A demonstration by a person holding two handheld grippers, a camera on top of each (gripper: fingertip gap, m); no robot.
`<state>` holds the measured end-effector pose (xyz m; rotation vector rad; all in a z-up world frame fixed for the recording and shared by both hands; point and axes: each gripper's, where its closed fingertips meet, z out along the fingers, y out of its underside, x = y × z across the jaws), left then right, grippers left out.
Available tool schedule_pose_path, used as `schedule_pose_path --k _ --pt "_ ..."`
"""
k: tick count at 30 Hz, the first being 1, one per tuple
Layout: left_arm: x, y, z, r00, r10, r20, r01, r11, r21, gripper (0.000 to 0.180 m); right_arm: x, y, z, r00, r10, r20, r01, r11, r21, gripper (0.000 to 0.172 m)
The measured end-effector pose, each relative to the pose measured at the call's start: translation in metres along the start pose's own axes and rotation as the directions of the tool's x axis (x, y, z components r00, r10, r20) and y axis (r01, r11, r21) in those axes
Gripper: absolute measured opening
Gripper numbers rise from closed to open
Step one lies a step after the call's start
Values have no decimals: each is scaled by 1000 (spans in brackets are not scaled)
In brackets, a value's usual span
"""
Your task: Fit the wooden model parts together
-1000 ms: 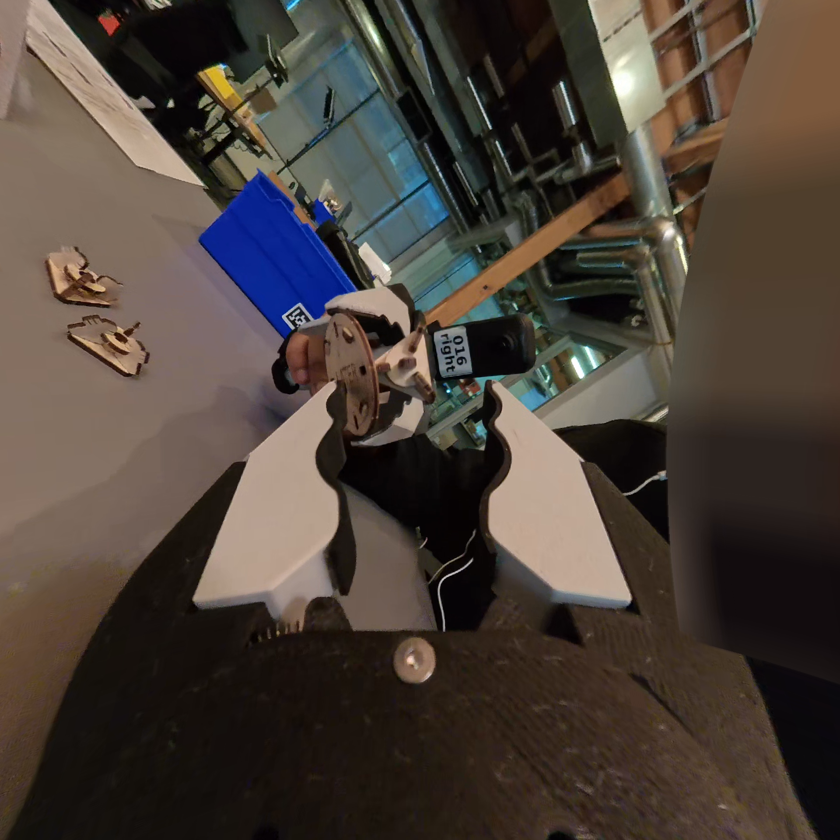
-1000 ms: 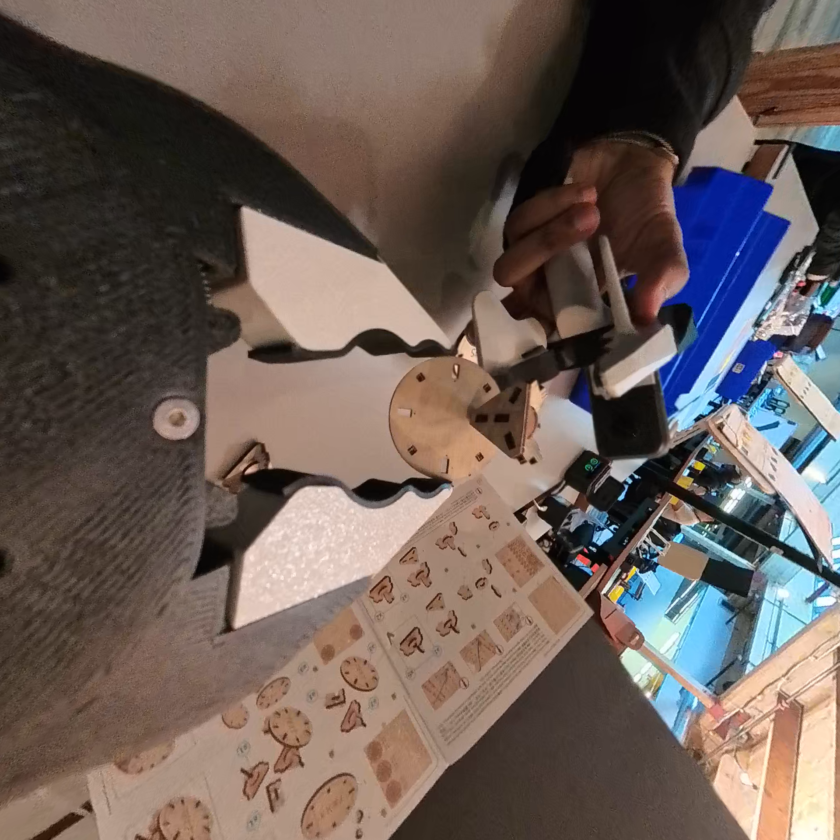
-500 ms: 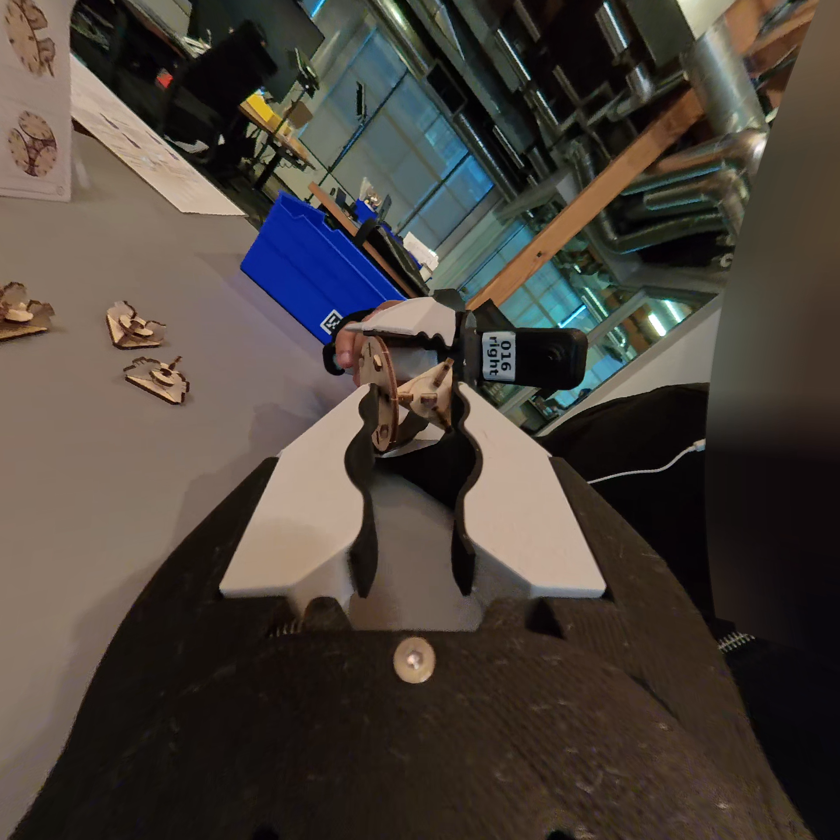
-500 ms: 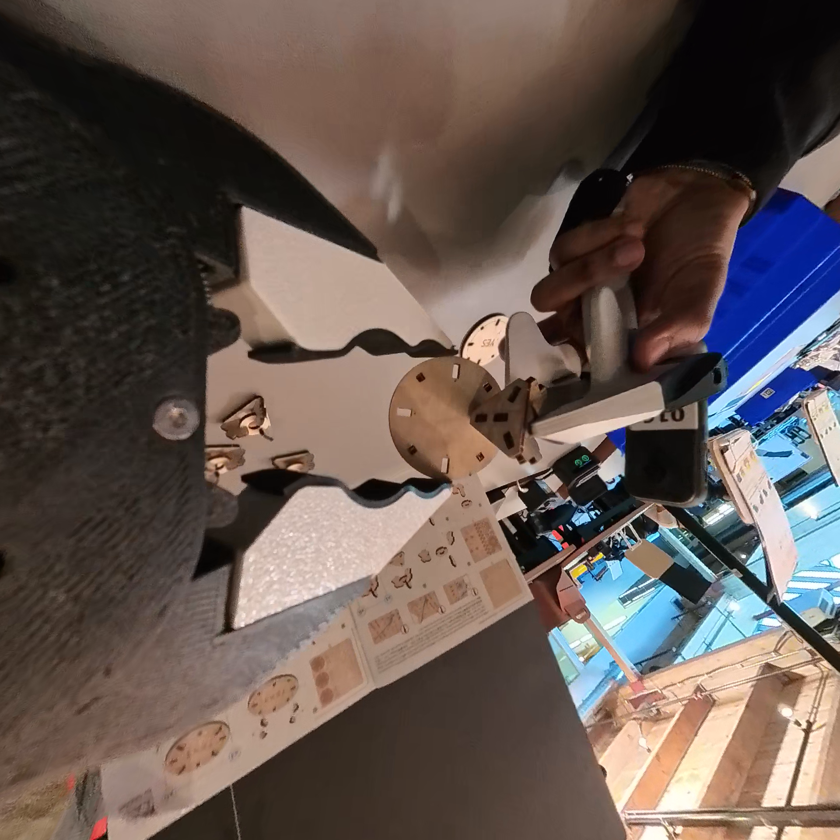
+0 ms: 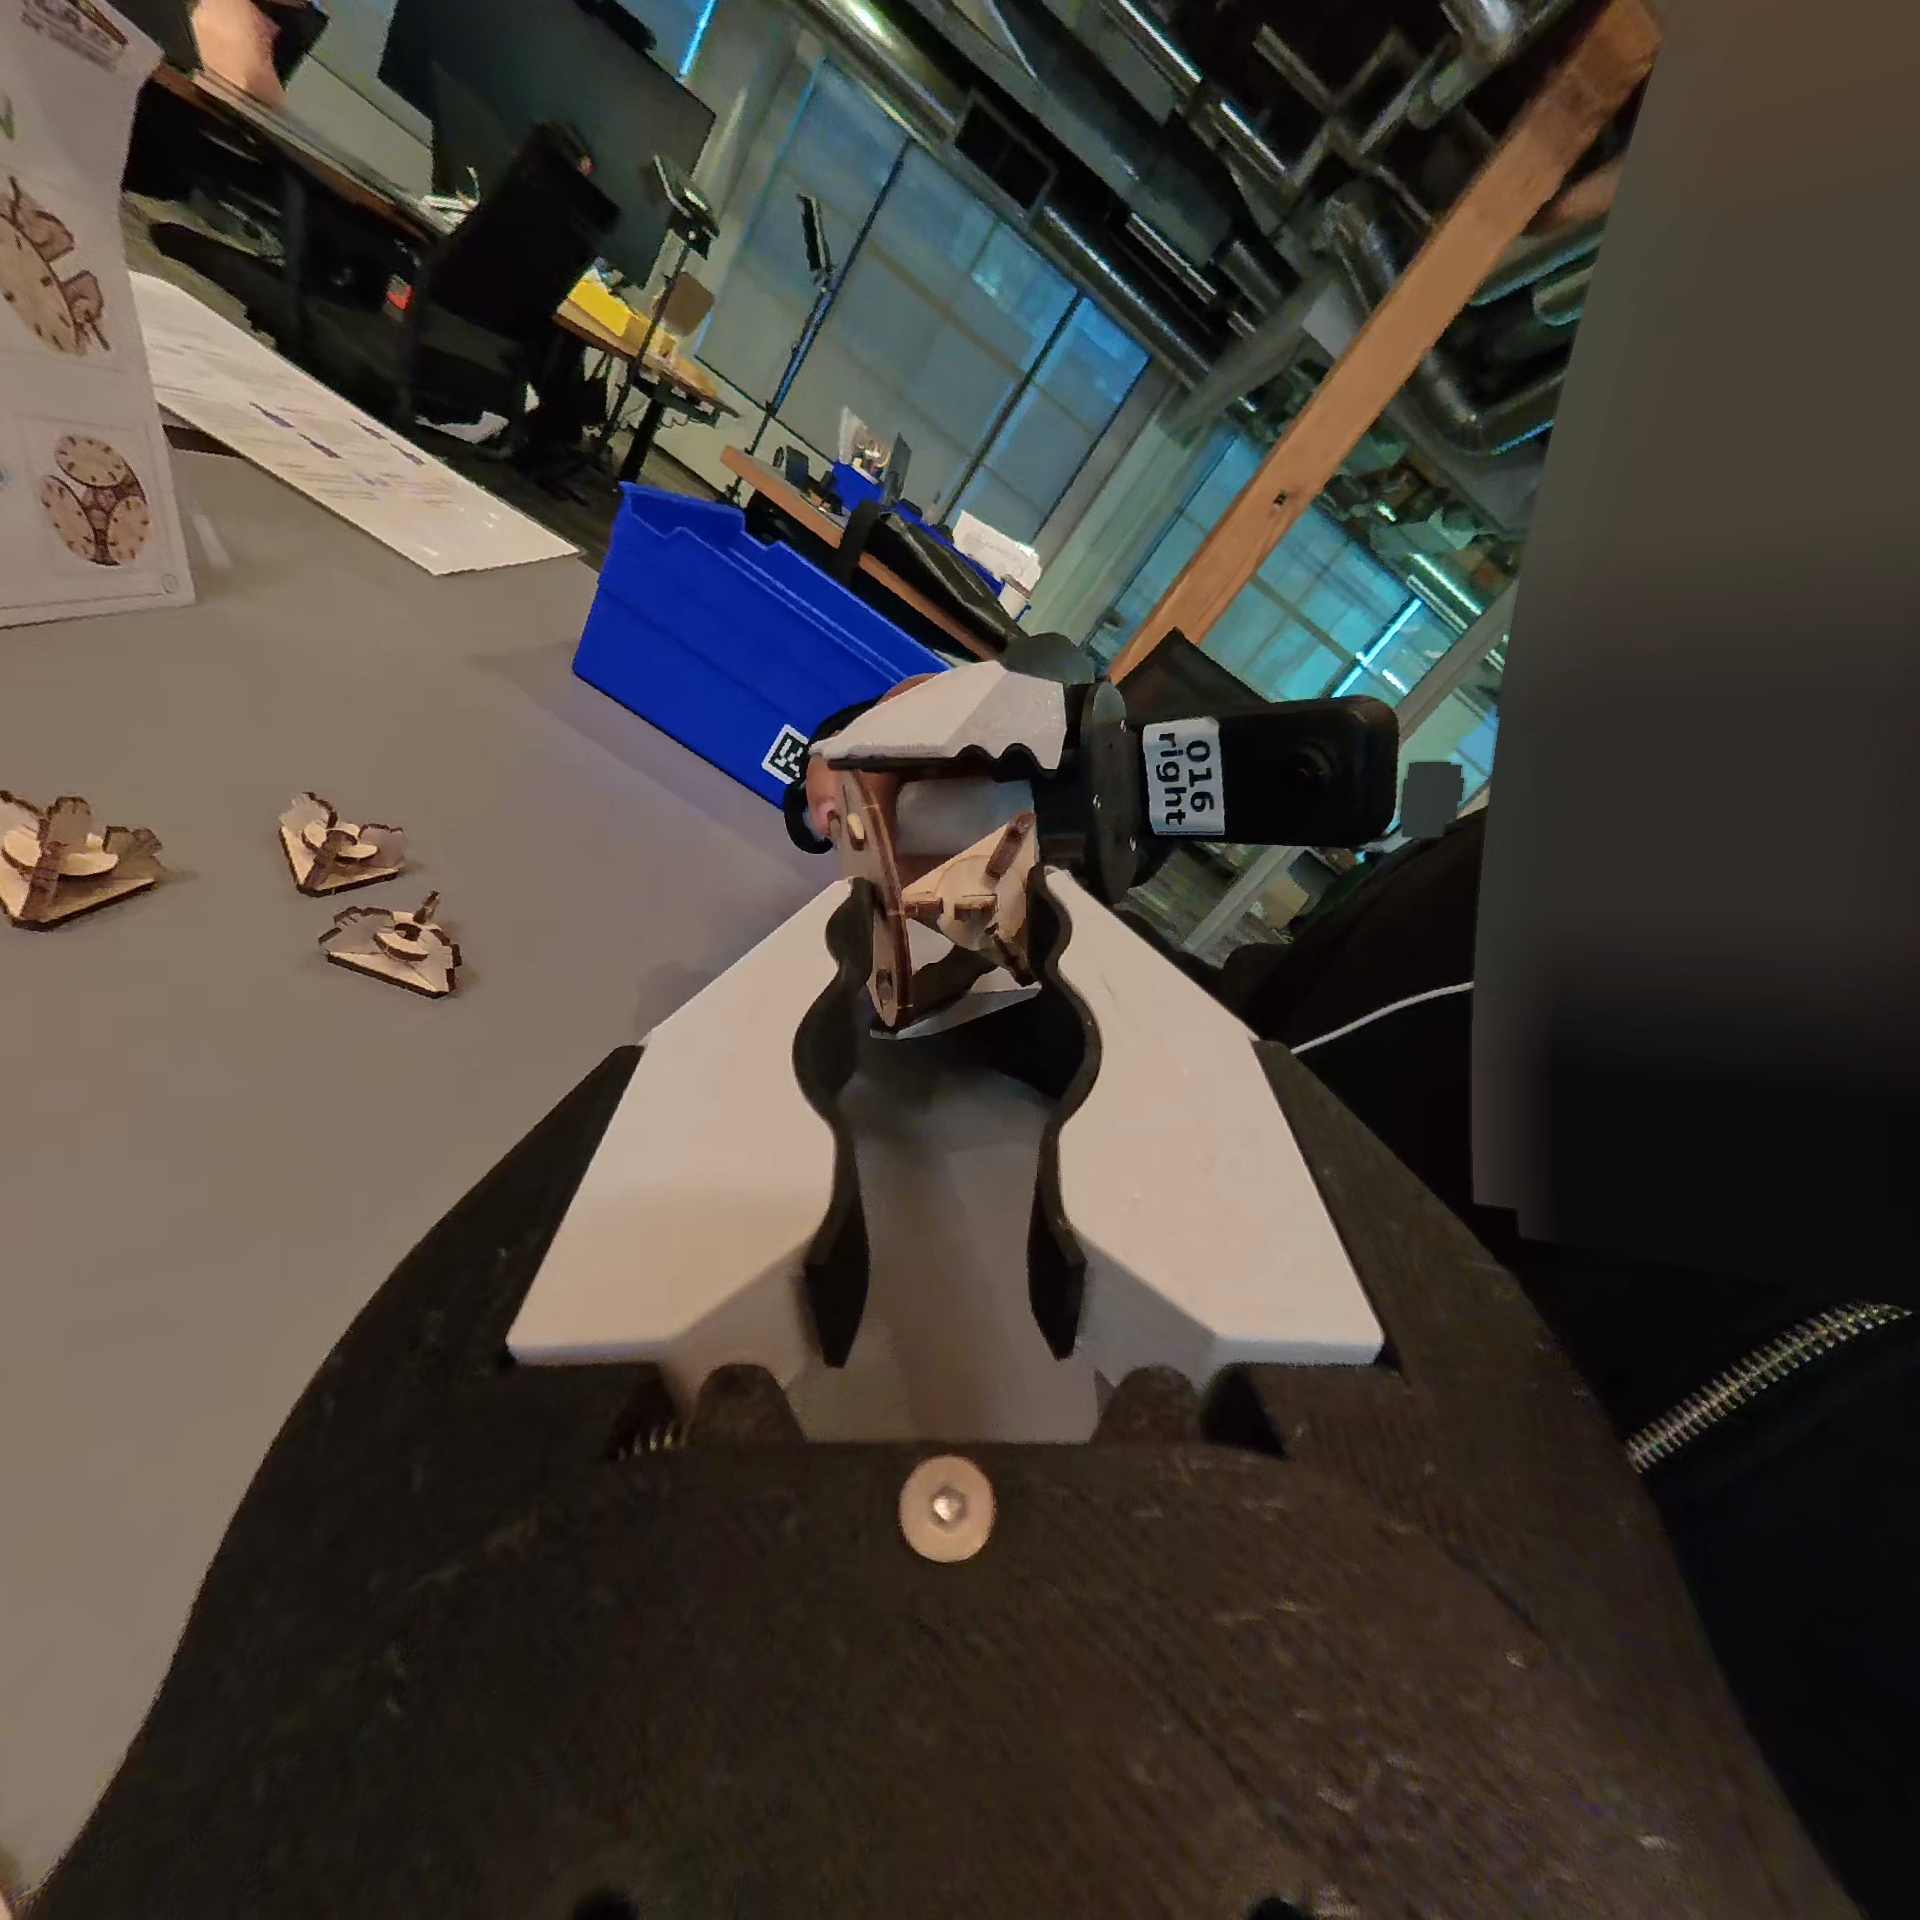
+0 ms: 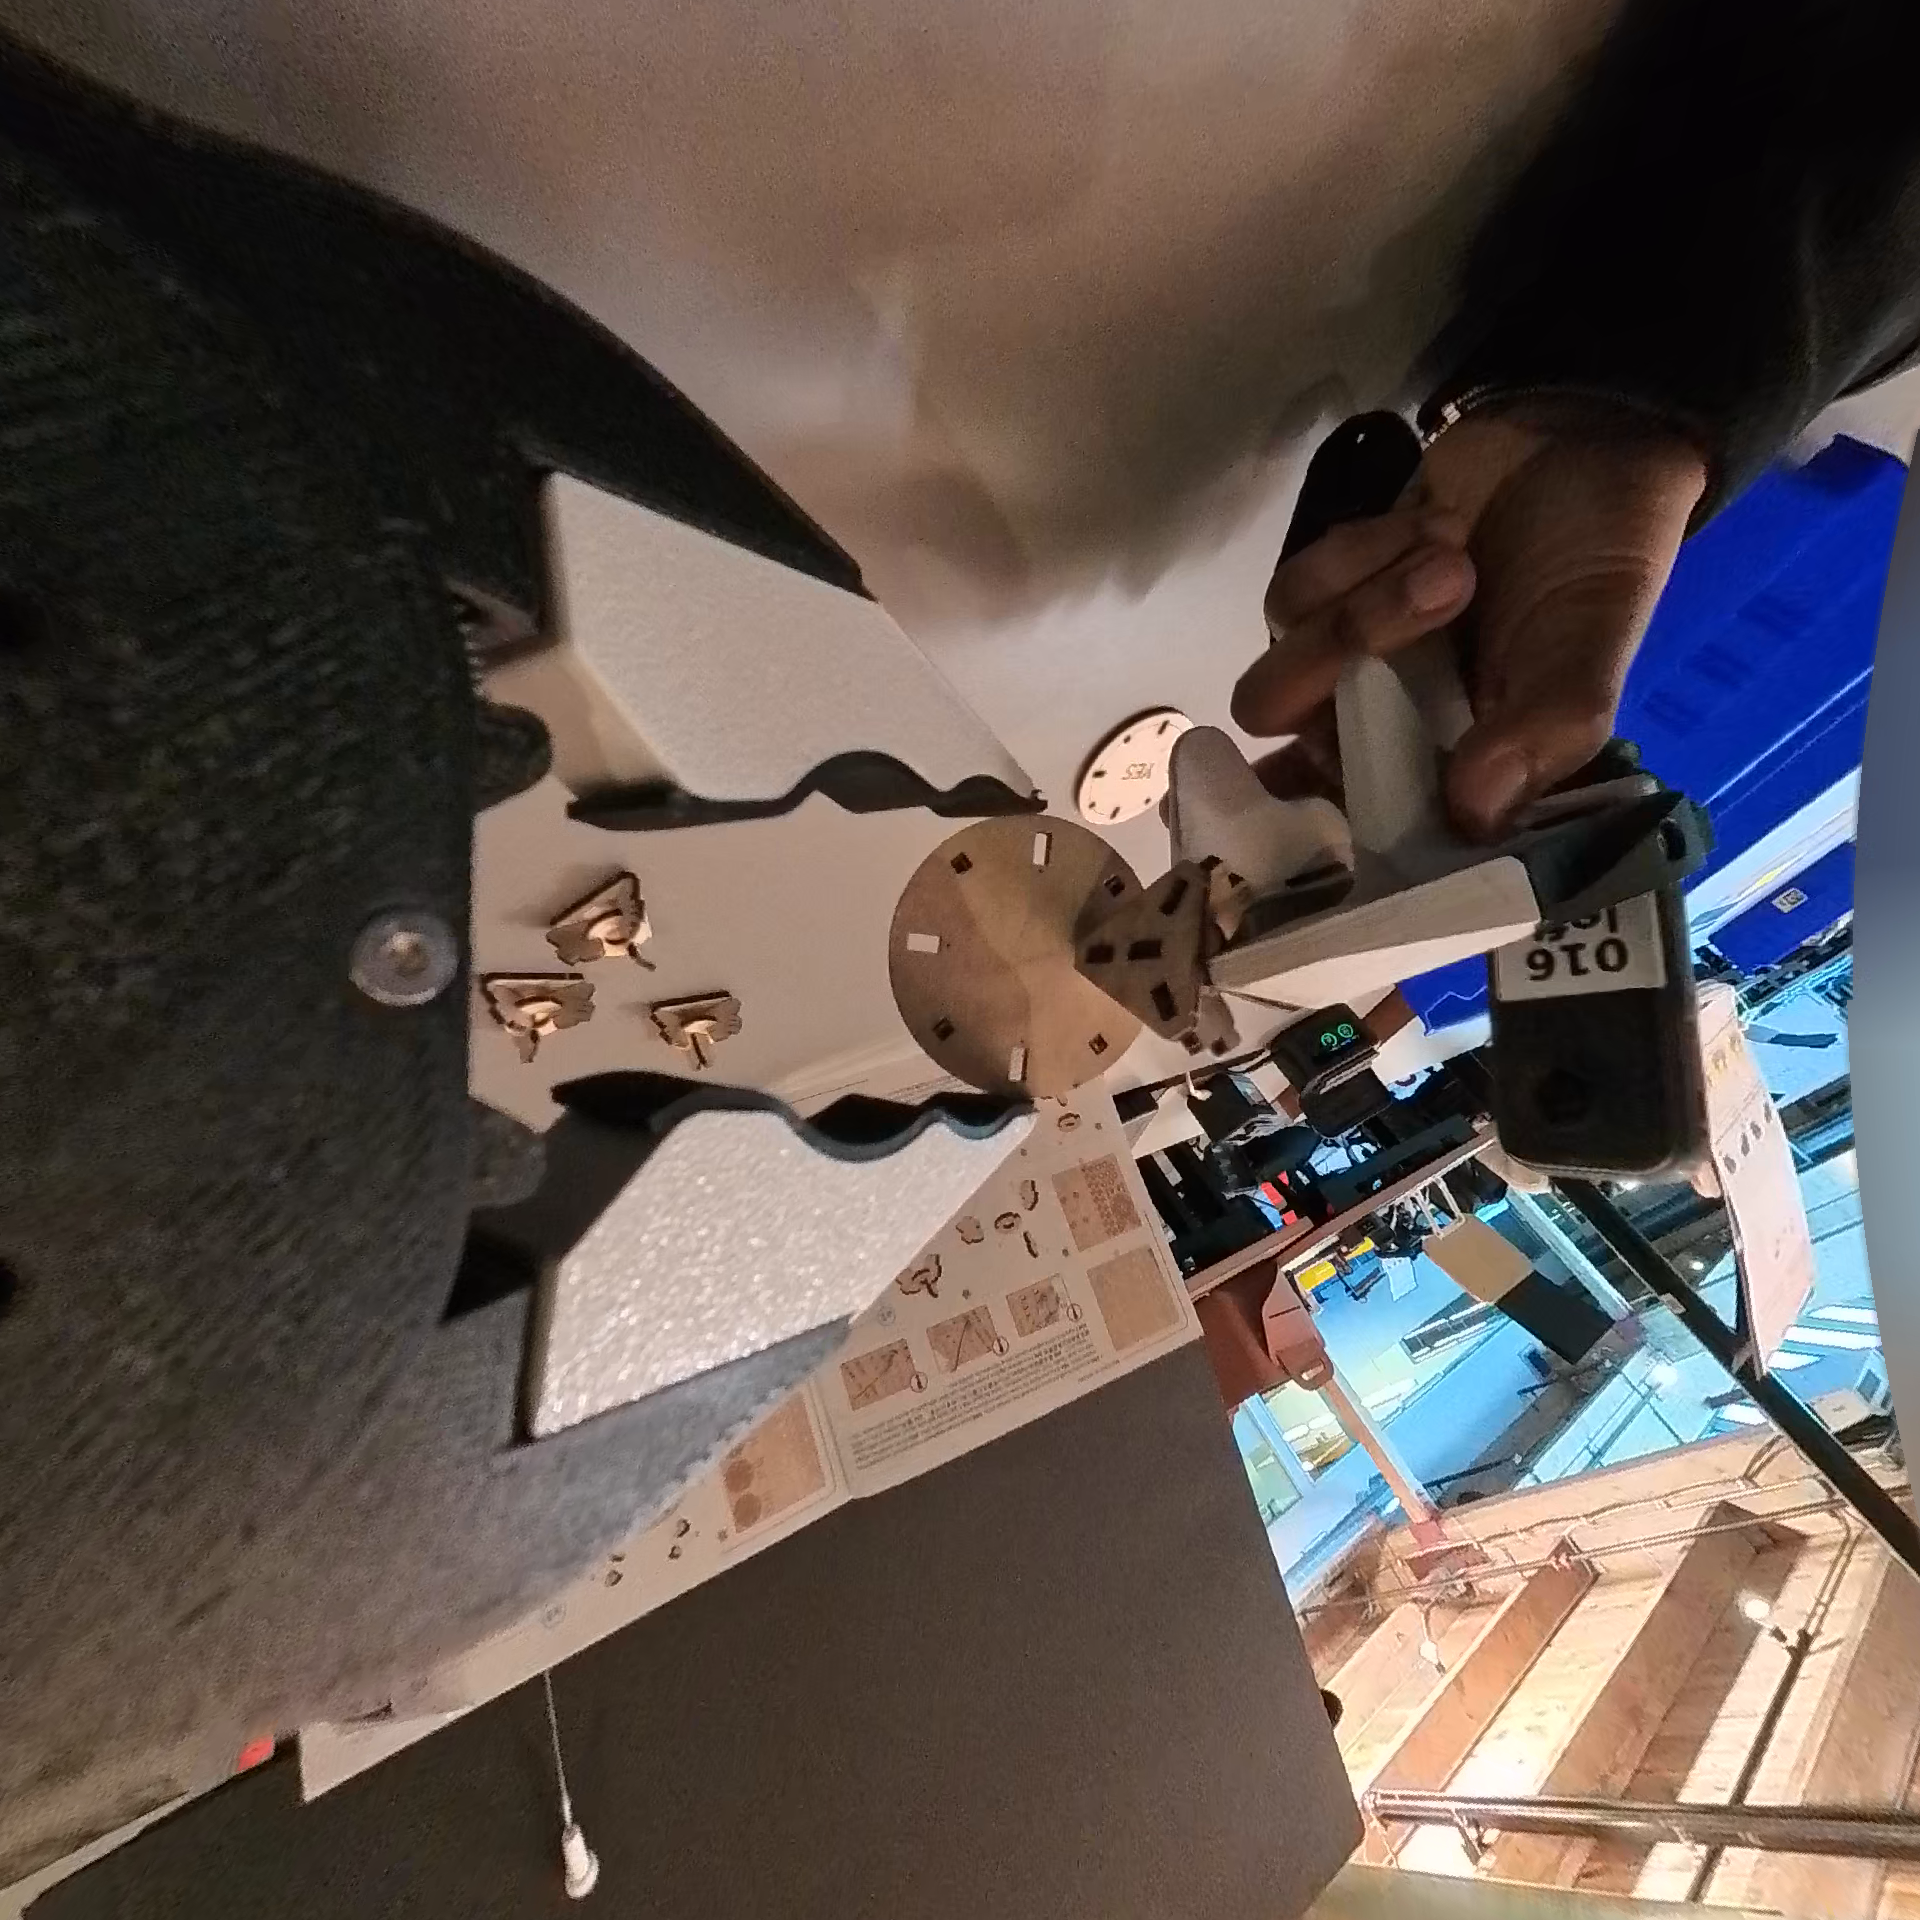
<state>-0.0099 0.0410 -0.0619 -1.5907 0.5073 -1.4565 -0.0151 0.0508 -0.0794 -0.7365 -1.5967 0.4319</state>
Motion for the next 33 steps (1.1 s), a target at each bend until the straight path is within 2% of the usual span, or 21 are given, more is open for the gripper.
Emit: schedule_pose_path --k 7,33 --pt "1 4 2 999 41 5 -41 999 -25 27 -2 0 -3 1000 -23 -2 23 1000 -11 52" --pt "14 2 -1 994 -12 -111 9 999 -32 27 -1 -11 -7 1000 -19 0 19 999 42 52"
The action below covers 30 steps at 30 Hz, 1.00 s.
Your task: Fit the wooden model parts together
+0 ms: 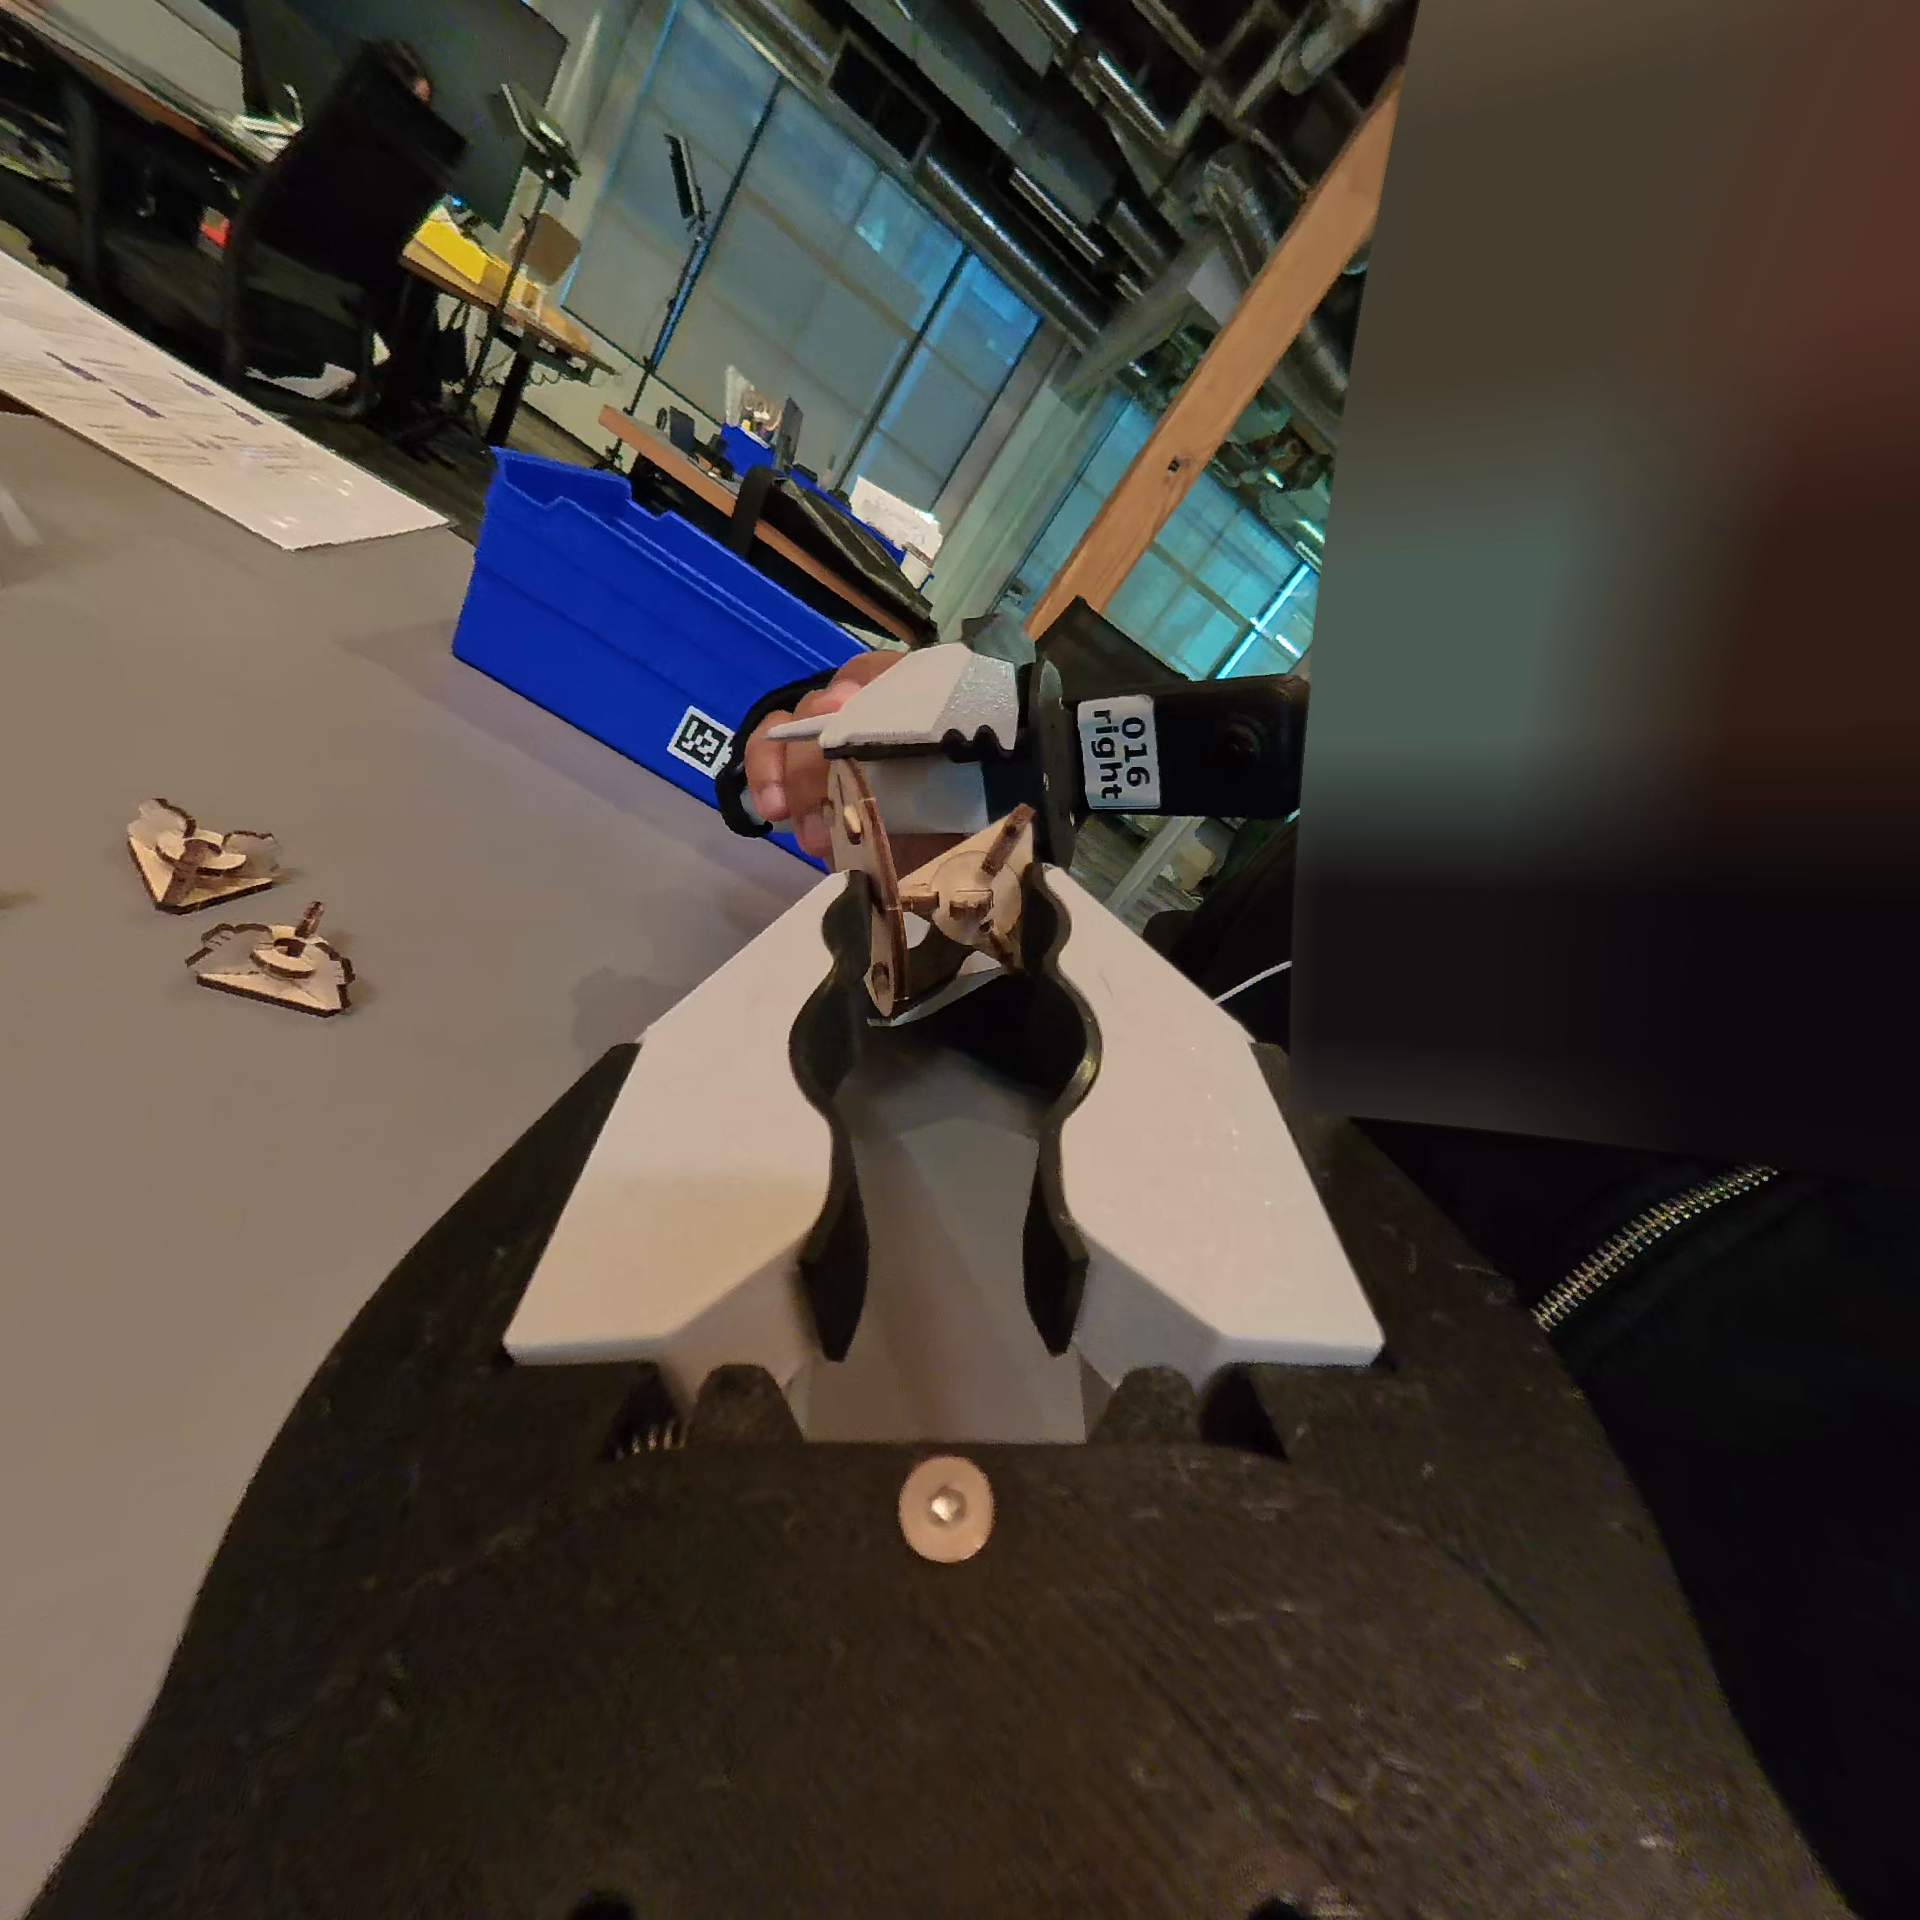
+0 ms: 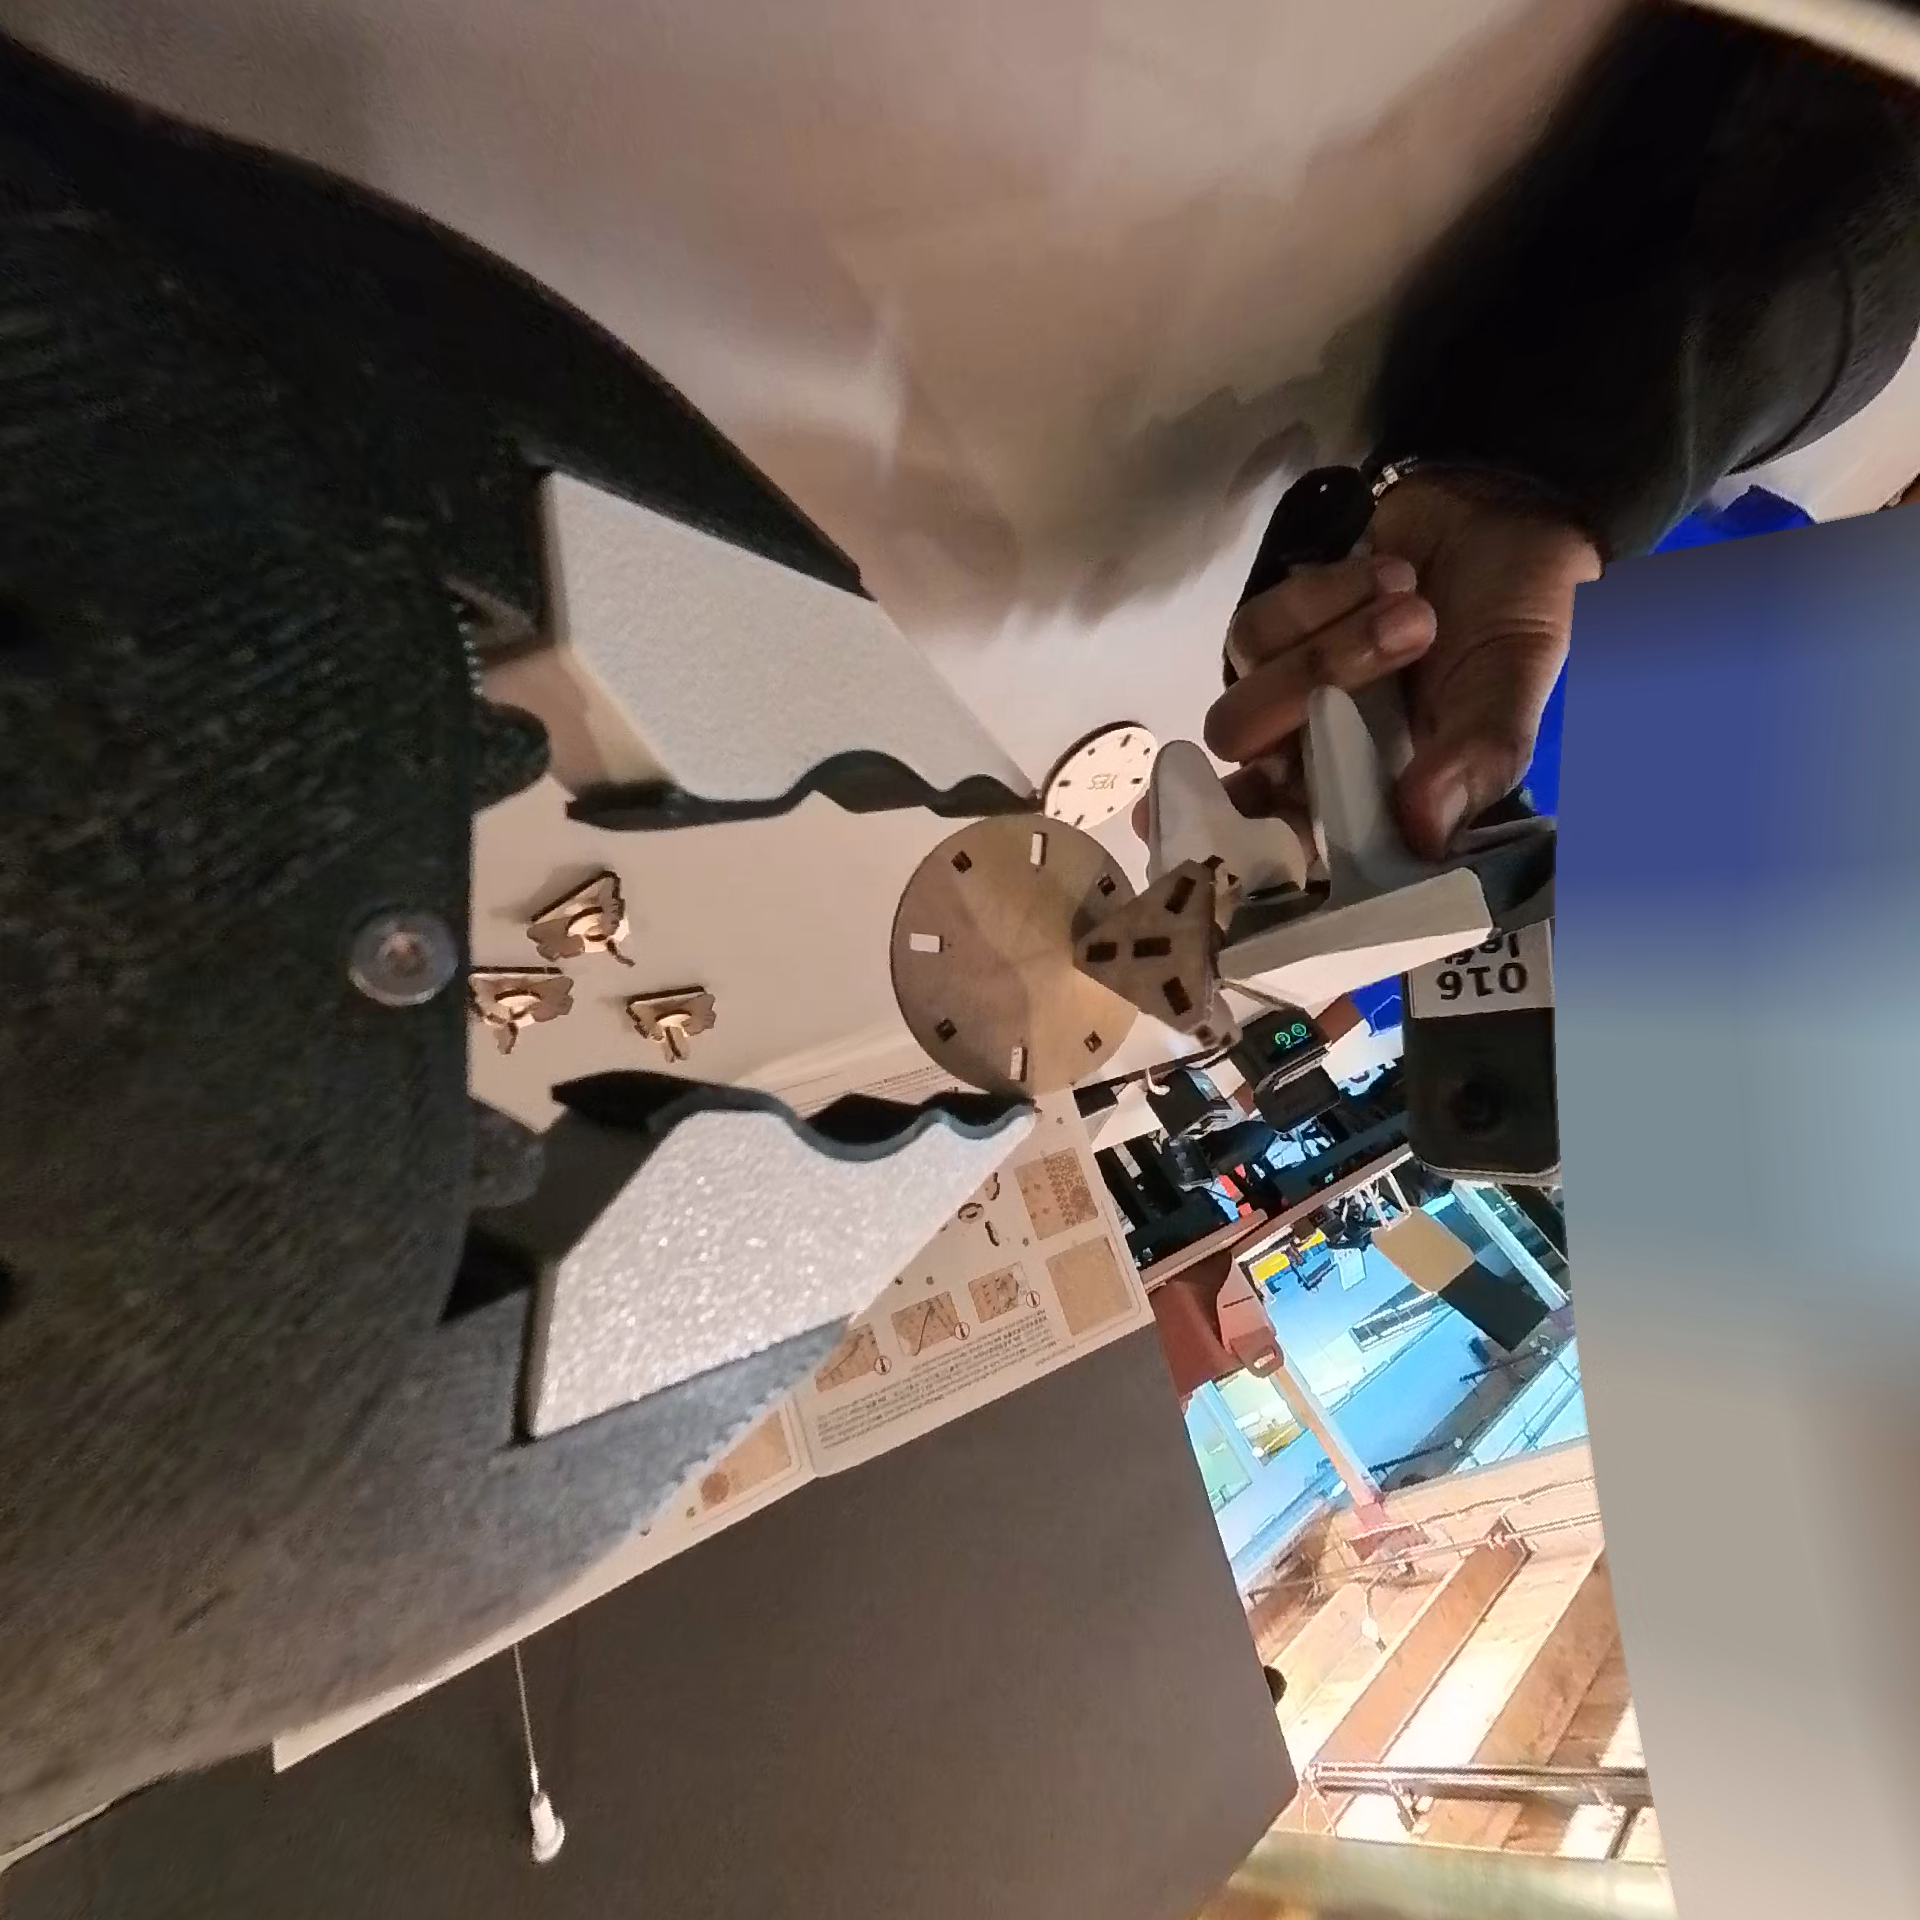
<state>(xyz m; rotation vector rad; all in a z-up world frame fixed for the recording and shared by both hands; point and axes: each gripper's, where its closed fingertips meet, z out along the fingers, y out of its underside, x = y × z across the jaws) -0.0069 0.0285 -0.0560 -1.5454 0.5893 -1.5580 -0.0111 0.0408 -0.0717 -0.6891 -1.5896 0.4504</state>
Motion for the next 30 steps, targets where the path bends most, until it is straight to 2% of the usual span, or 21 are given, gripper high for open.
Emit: schedule_pose_path --k 17,24,30 --pt "2 -1 -1 999 -33 -31 33 999 8 27 0 -3 0 1000 -6 1 6 1000 8 53" --pt "-7 -9 -6 999 -38 27 36 997 65 31 1 1 1 1000 11 -1 -11 1000 -2 52" --pt "-5 -5 -5 999 -2 38 1 1000 26 30 1 2 1 1000 1 -4 -1 1000 -13 52"
